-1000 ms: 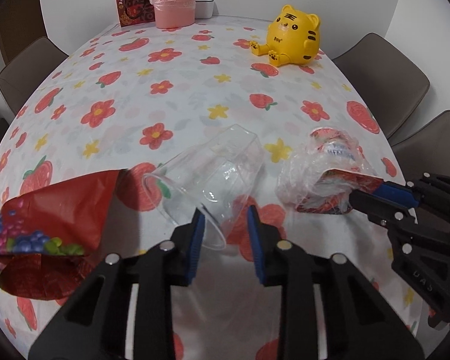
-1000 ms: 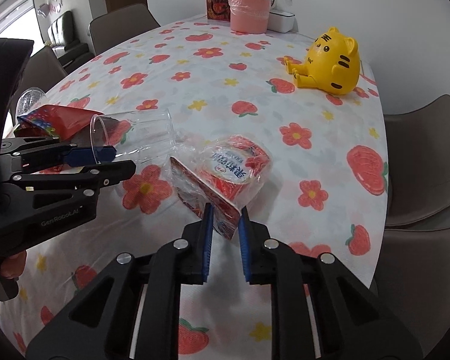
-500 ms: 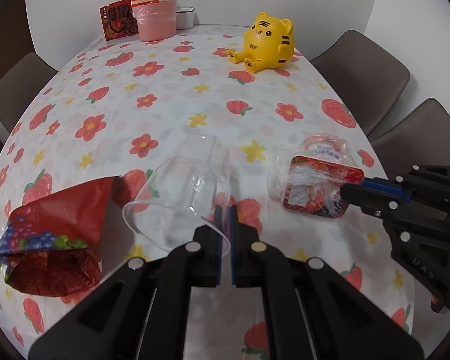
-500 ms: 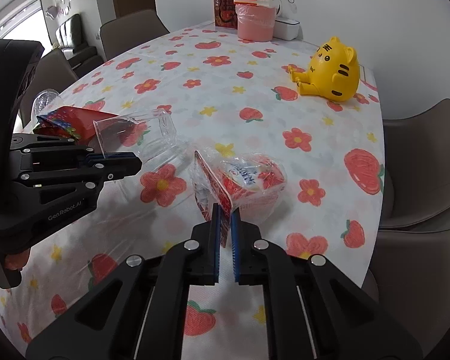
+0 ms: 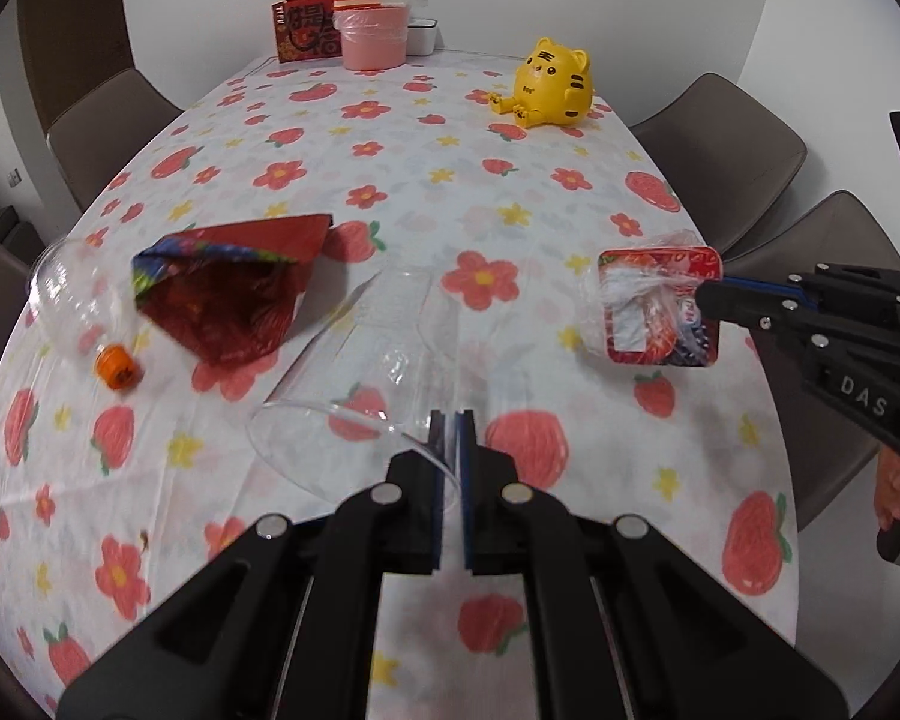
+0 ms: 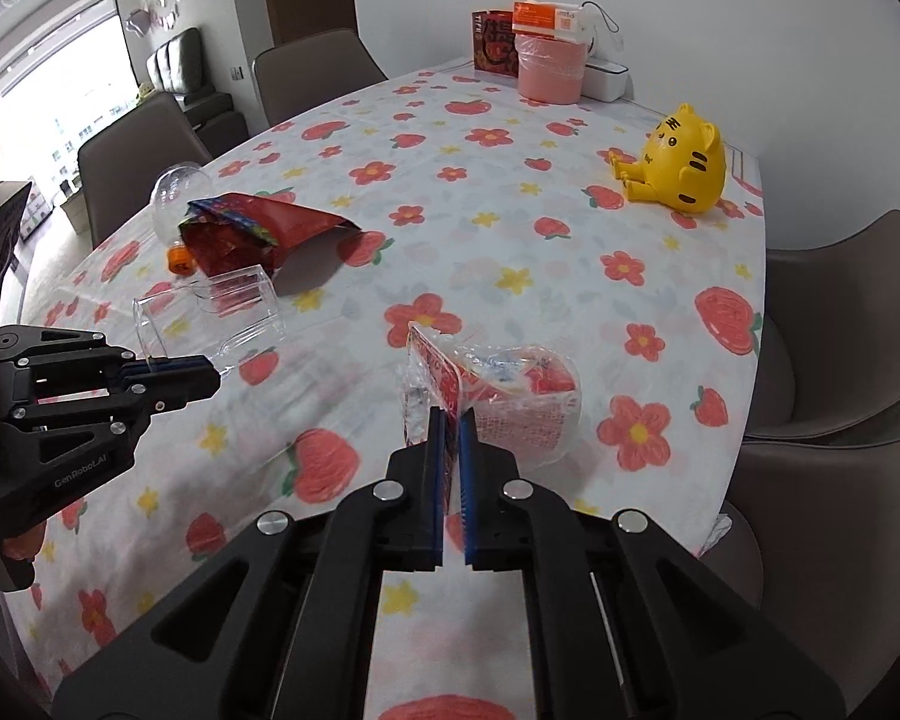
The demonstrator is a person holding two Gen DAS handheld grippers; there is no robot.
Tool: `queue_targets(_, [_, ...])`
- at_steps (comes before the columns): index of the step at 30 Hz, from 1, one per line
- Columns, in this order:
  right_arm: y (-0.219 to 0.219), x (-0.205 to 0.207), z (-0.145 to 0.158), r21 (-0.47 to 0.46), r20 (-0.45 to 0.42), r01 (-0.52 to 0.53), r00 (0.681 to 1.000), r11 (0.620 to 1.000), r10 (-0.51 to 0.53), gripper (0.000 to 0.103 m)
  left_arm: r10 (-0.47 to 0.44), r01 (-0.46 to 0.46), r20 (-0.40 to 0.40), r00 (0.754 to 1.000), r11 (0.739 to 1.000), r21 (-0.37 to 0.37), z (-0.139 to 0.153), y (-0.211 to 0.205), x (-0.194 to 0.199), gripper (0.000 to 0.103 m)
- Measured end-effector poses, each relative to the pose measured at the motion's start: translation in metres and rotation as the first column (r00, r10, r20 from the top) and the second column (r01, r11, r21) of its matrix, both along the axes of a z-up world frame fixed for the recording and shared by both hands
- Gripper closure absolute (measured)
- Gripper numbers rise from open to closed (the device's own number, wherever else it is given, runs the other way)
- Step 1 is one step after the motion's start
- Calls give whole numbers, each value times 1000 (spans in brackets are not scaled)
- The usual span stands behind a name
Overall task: Collect trash
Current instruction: 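Carry the clear cup and wrapped packet over the grey bin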
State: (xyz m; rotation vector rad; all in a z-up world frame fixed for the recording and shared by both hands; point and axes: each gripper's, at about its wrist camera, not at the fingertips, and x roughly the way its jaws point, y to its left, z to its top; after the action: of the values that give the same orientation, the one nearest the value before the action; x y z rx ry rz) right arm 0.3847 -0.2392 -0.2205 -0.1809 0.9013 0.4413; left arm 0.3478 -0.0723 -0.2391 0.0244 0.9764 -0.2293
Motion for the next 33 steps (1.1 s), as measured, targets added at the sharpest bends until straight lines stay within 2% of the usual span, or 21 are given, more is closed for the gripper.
queue_targets(8, [21, -55, 21, 17, 11, -110, 994, 994, 110, 100, 125, -125, -2, 992, 992, 5, 22, 41, -85, 98])
queue_targets(14, [43, -98, 41, 23, 35, -227, 974, 974, 226, 100, 242, -242, 15, 970, 970, 11, 42, 70, -152, 98])
queue_targets(25, [108, -183, 59, 23, 61, -476, 878, 879, 474, 100, 464, -464, 17, 885, 886, -9, 53, 113, -286, 98])
queue_targets(33, [177, -267, 67, 31, 48, -617, 787, 786, 615, 100, 589, -588, 17, 808, 808, -41, 63, 169, -381, 98])
